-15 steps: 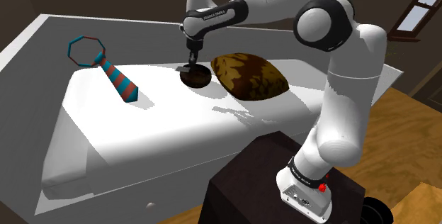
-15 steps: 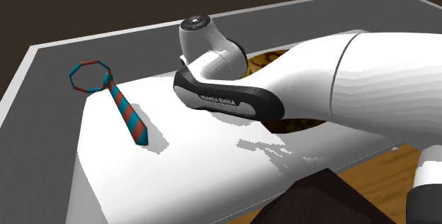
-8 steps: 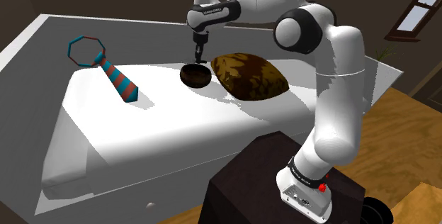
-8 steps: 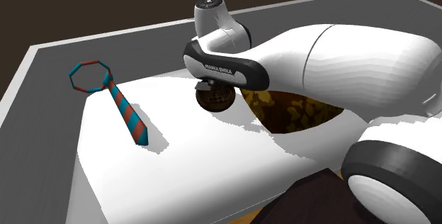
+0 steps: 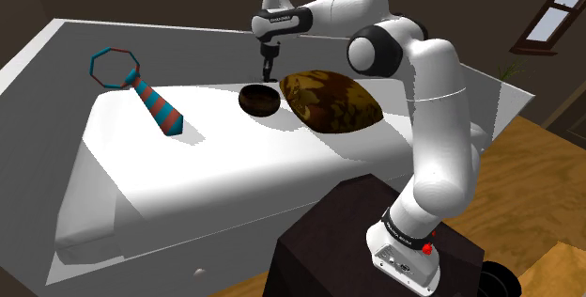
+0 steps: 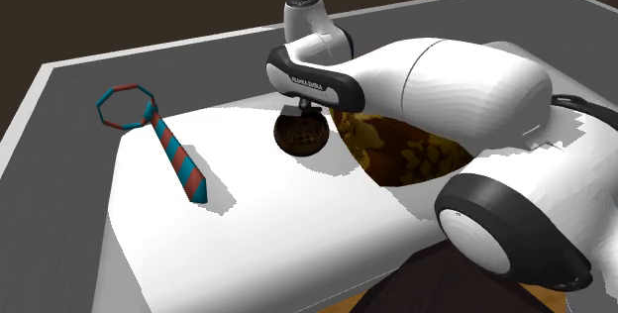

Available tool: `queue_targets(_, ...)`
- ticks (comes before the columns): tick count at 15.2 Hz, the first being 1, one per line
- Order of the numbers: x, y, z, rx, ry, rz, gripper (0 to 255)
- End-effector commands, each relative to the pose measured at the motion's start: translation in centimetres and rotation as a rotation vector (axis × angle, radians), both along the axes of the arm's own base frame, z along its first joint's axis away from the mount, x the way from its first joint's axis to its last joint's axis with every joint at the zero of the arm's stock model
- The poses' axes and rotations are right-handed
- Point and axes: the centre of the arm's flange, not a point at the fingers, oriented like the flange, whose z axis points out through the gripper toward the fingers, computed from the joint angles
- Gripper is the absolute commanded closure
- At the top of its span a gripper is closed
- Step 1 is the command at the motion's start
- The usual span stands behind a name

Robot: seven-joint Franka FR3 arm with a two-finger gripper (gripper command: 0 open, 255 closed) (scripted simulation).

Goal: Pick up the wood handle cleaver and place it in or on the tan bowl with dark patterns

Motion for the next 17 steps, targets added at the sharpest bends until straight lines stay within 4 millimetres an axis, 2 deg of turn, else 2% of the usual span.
queue_targets(1, -0.1, 0.0, -1.1, 0.0, 0.0, 0.0, 255)
queue_targets(10, -0.1, 0.0, -5.8, 0.0, 0.0, 0.0, 255)
queue_targets(17, -0.1, 0.0, -6.0, 0.0, 0.0, 0.0, 255)
